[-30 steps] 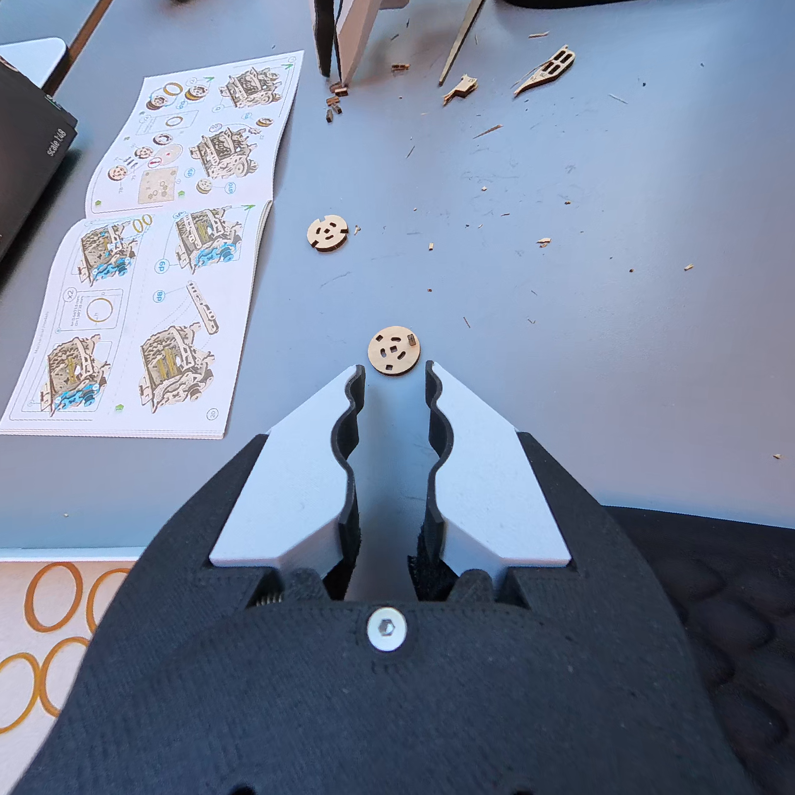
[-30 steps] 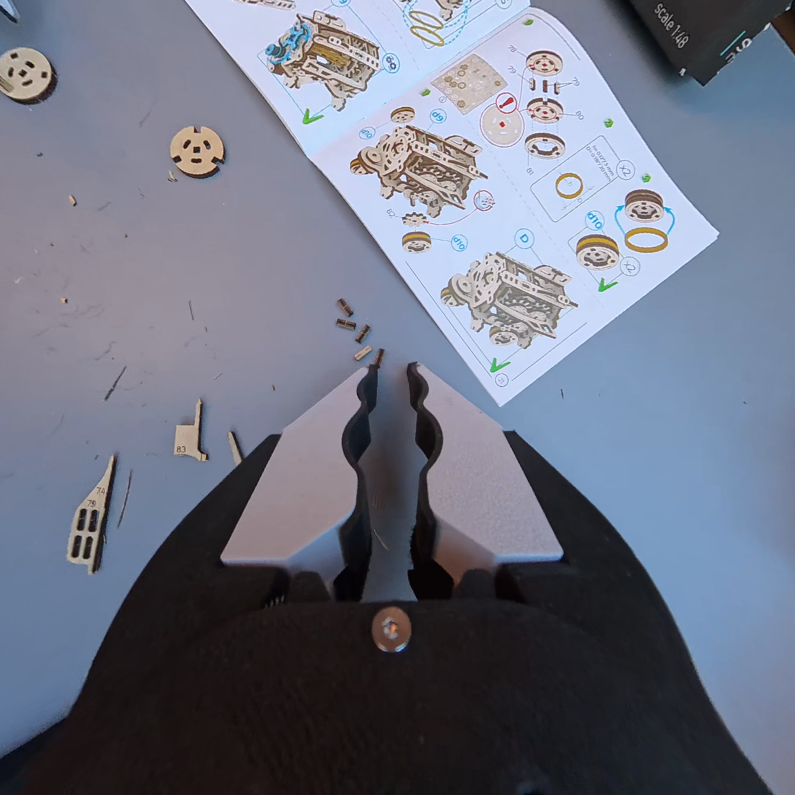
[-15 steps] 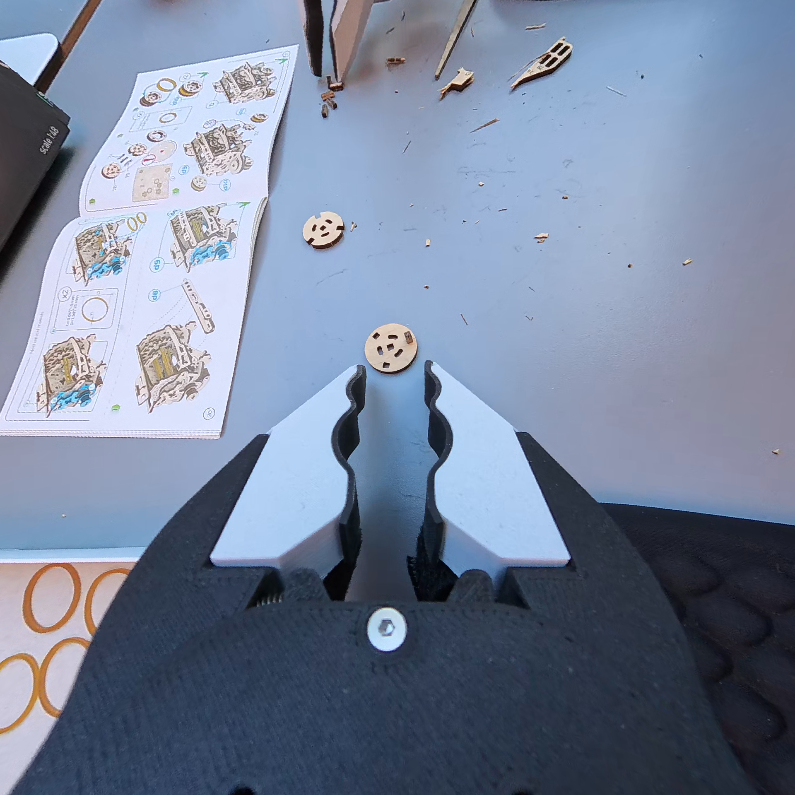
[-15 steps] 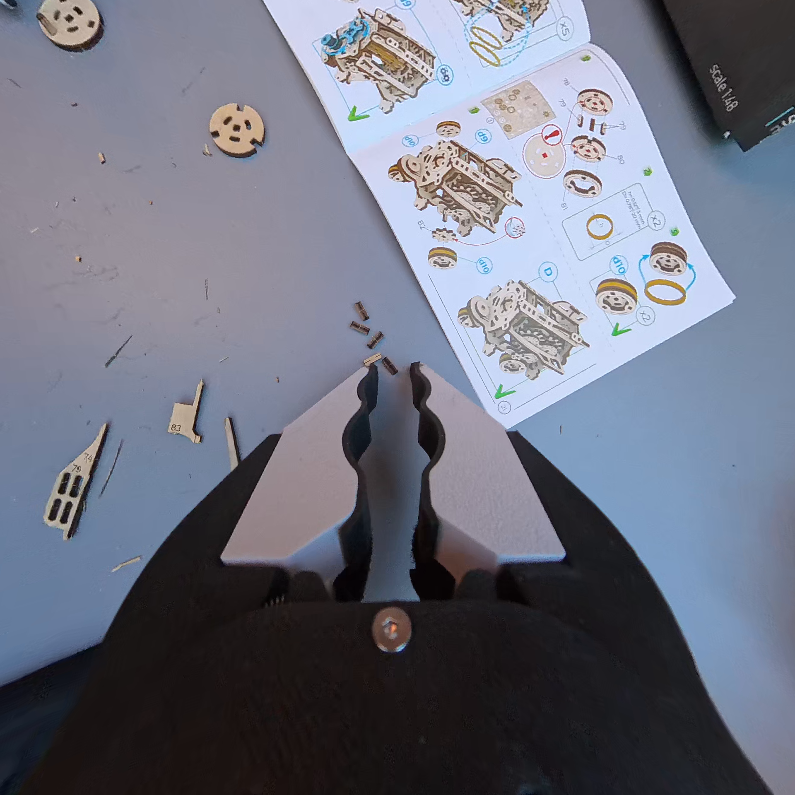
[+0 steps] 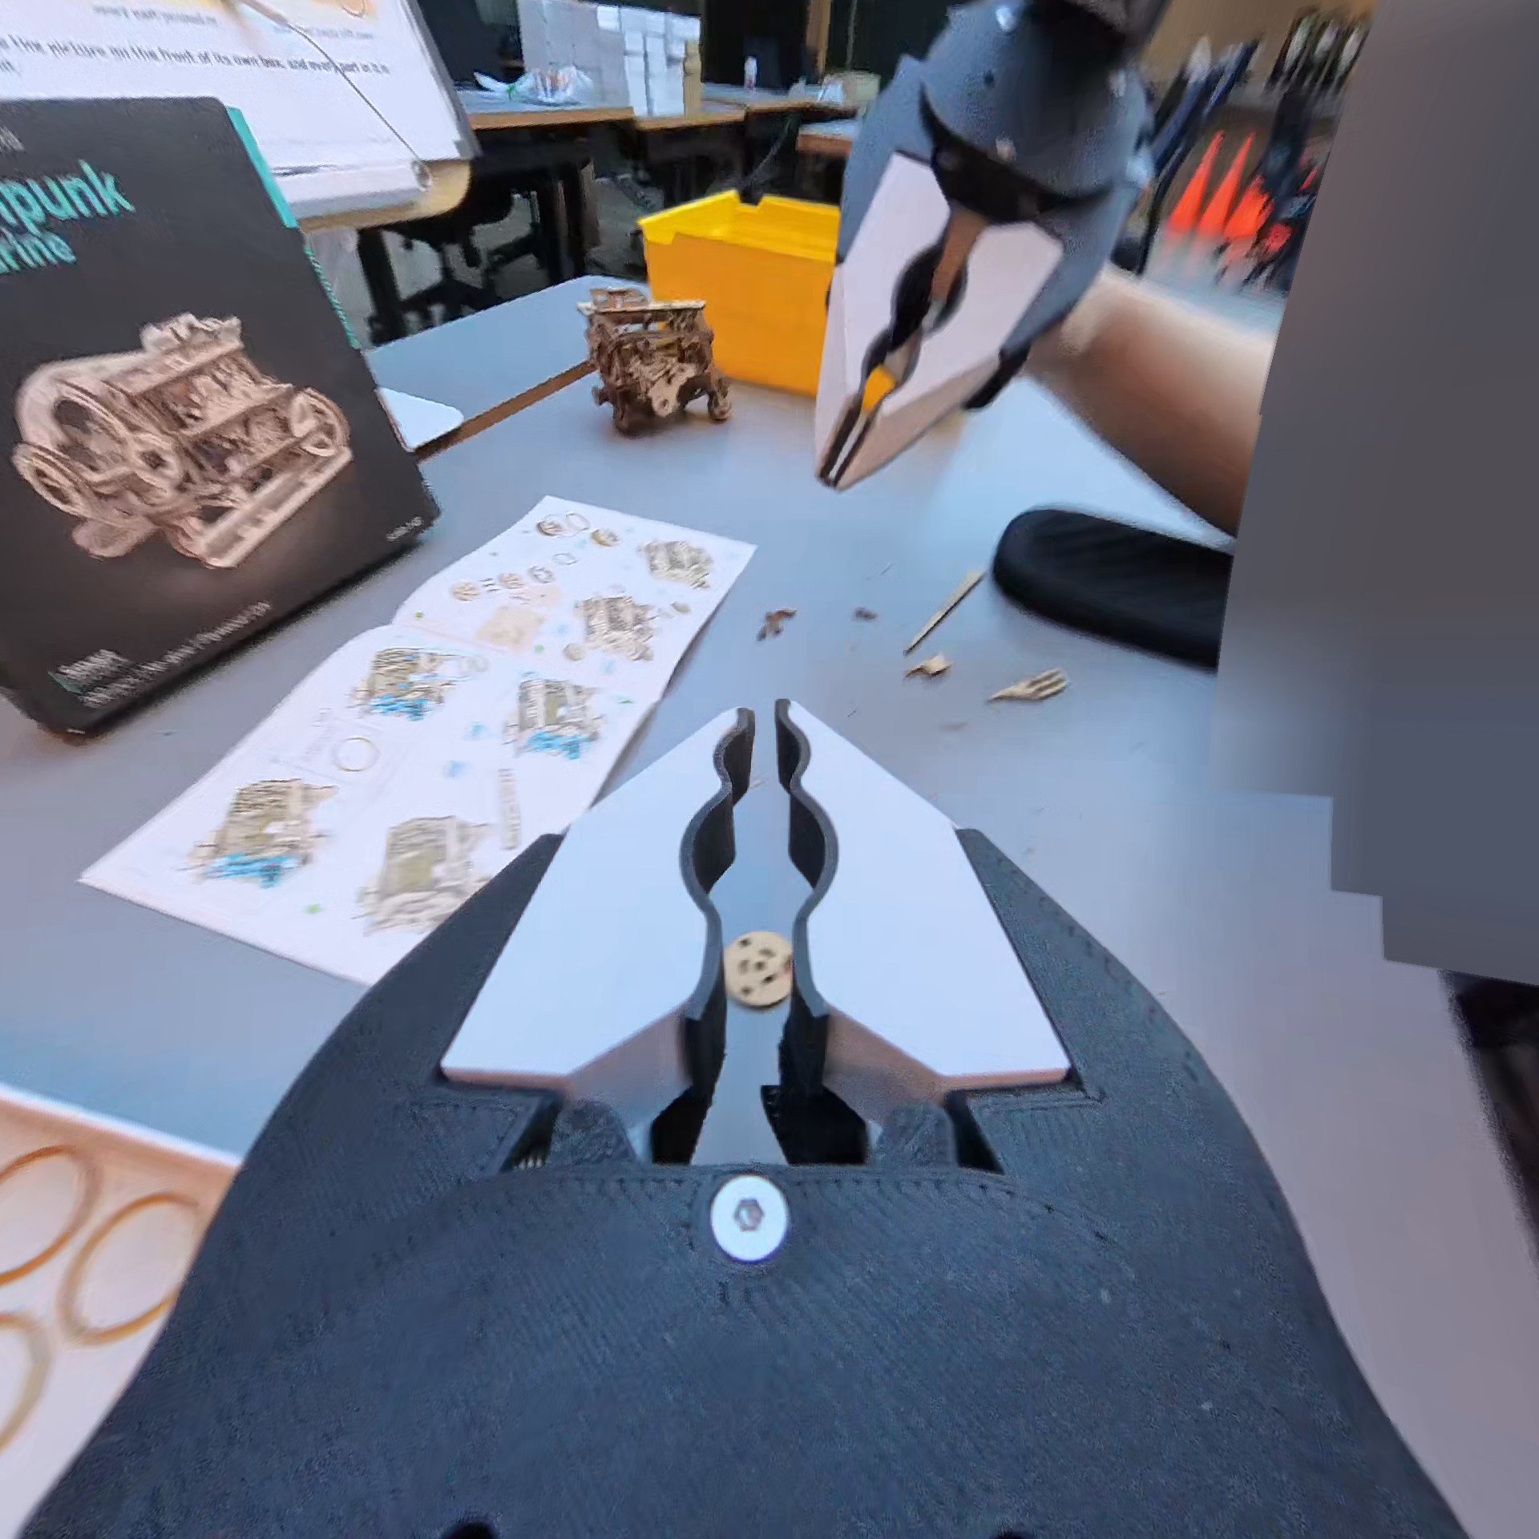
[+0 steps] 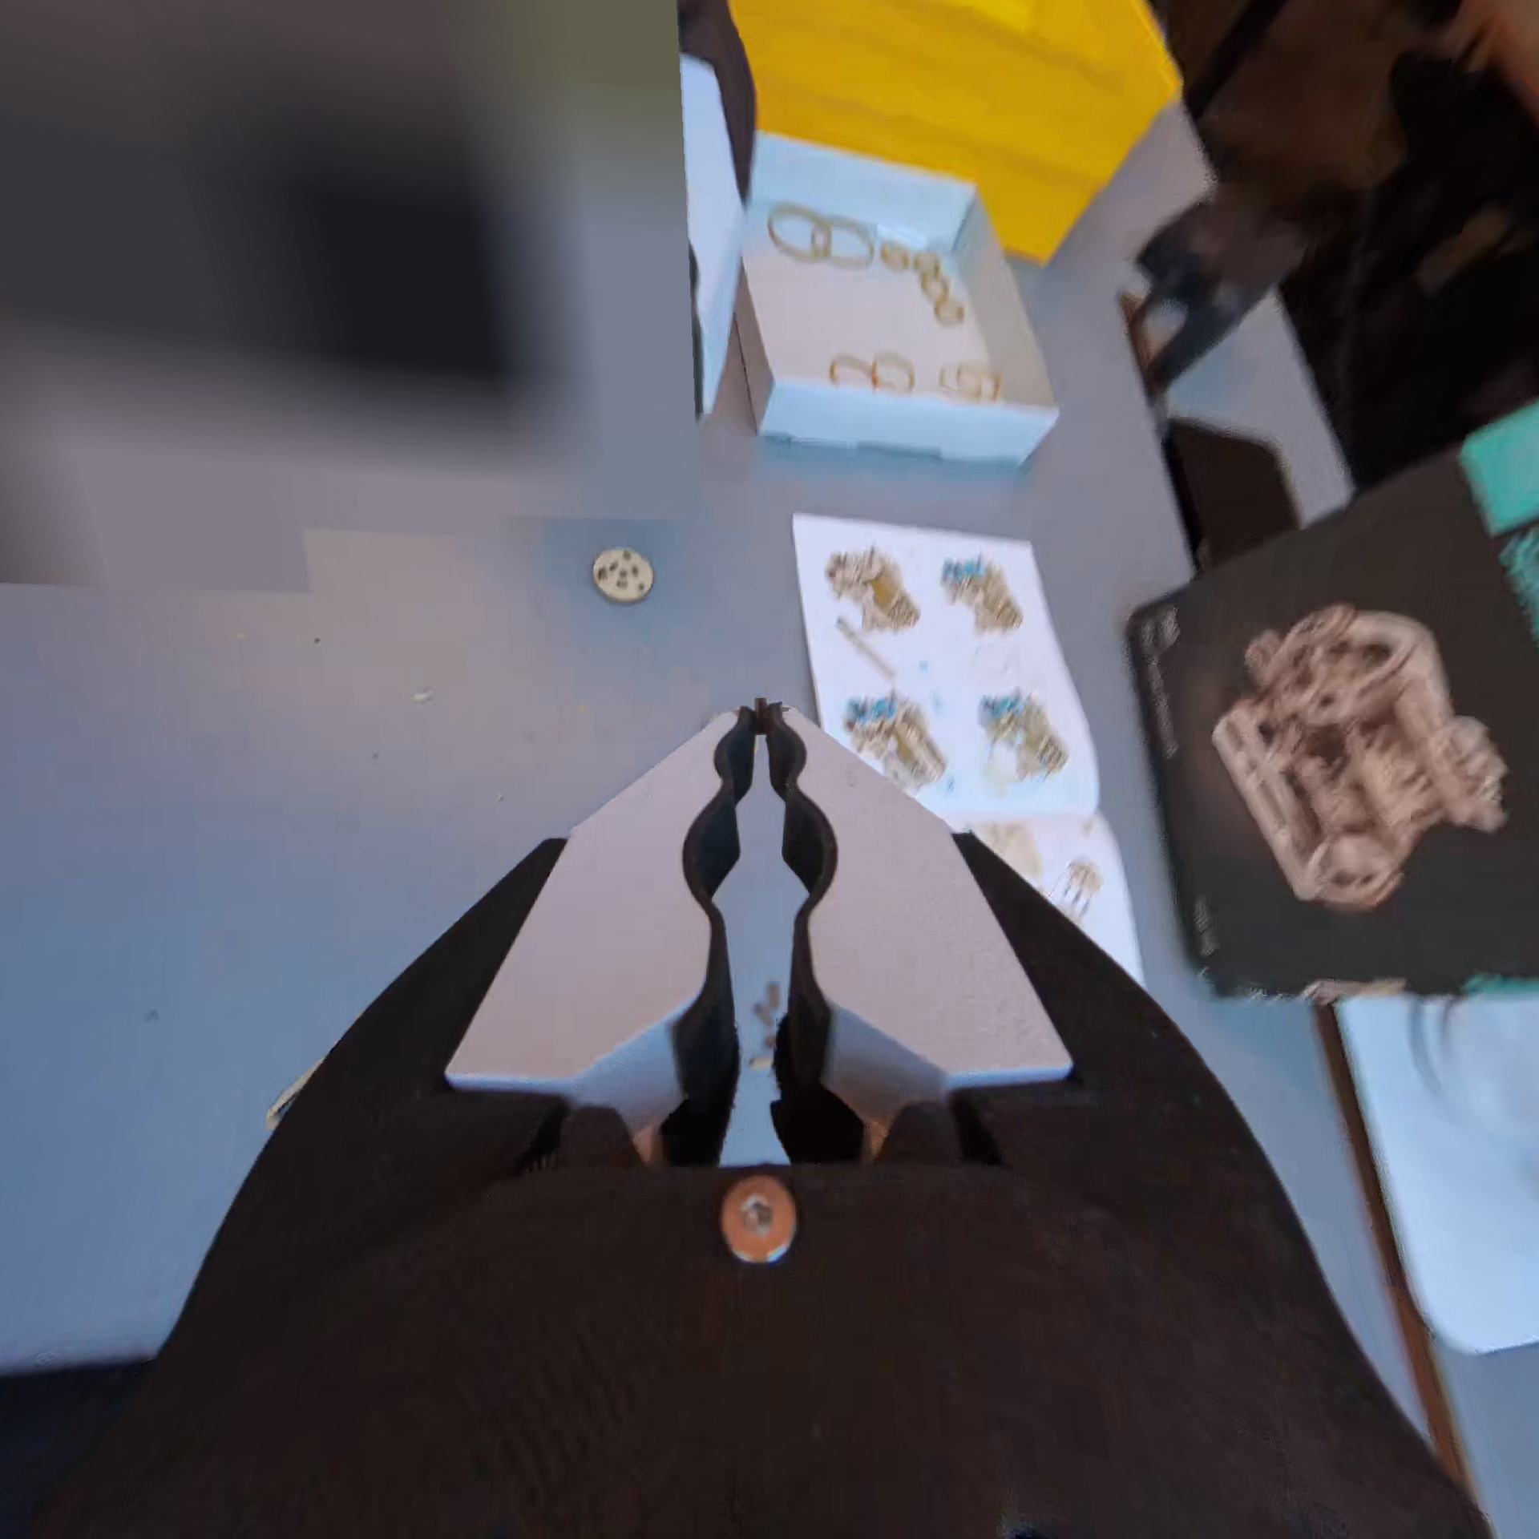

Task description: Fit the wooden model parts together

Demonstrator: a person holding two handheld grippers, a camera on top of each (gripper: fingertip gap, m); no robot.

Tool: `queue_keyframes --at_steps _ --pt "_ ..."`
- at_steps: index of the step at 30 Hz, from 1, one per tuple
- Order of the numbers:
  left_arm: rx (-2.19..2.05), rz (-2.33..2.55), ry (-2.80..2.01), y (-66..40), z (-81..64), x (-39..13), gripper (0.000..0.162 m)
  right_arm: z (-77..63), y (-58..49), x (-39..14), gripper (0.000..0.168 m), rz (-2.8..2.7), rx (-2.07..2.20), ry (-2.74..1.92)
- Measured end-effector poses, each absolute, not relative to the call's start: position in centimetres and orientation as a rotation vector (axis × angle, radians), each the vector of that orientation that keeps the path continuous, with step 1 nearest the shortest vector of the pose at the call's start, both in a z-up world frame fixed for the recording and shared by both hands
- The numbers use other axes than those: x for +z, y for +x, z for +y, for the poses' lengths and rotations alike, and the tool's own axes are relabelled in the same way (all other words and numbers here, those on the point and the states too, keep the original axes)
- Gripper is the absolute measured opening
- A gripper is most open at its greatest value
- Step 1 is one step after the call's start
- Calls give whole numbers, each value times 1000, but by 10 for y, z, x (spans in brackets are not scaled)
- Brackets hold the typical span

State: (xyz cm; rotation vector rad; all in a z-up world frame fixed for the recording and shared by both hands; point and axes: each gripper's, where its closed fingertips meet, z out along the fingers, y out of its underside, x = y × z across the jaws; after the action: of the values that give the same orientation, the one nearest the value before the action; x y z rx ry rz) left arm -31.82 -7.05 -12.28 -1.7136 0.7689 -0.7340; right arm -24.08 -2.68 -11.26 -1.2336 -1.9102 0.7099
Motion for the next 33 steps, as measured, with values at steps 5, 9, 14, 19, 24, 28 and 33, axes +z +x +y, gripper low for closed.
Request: queue_keyframes --at_steps 5,9,14,19,24,28,33 --pt "-1050 581 -1694 -309 -74 -101 12 -61 -290 -99 2 -1921 581 -882" --pt "-1038 521 -1697 -316 -71 -97 15 -65 -311 -102 2 -1896 513 -813" --pt "-1135 460 -1693 -315 -71 -94 15 -70 -322 -102 2 -1888 465 -769" --pt "-1162 438 -1721 -313 -68 -102 13 -70 -326 -102 2 -1872 402 -738" --pt "-1212 458 -1707 -311 -71 -103 3 -71 -325 -103 2 -1871 397 -717" --pt "-1271 446 -1688 -310 -72 -101 5 -74 -323 -101 2 -1858 397 -679" --pt "-1307 437 -1679 -311 -73 -100 4 -75 -324 -101 2 -1845 379 -649"
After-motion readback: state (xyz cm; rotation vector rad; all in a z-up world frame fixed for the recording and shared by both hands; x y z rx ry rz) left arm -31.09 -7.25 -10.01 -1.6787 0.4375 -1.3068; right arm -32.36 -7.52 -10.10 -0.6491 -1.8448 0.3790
